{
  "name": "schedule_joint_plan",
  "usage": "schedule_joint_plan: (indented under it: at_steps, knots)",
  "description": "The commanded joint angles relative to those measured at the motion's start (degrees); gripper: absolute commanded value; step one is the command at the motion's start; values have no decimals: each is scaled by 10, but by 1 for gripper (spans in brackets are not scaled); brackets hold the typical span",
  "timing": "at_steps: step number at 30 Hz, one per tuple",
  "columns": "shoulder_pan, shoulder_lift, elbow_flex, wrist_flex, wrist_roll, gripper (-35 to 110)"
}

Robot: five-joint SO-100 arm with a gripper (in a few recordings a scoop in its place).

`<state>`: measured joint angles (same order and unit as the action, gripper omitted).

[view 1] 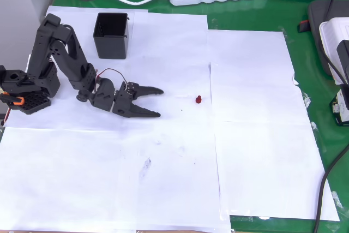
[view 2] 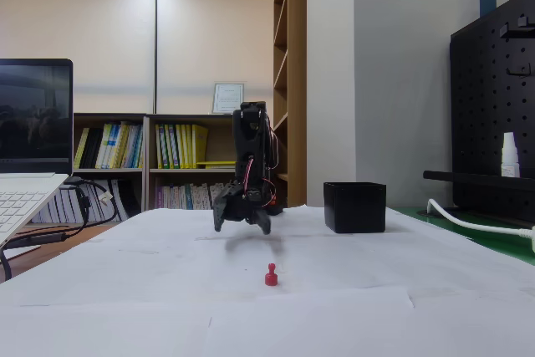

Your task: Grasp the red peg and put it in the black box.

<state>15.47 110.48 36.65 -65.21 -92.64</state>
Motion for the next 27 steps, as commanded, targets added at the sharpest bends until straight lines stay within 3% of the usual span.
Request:
schedule_joint_plan:
  at_steps: [1, 6, 13, 27]
  knots:
    - [3, -6, 28, 9, -8, 55]
    - [0, -4, 40, 26, 0, 55]
    - [-12, 18, 118, 126, 65, 56]
    - [-51, 185, 322, 133, 100, 56]
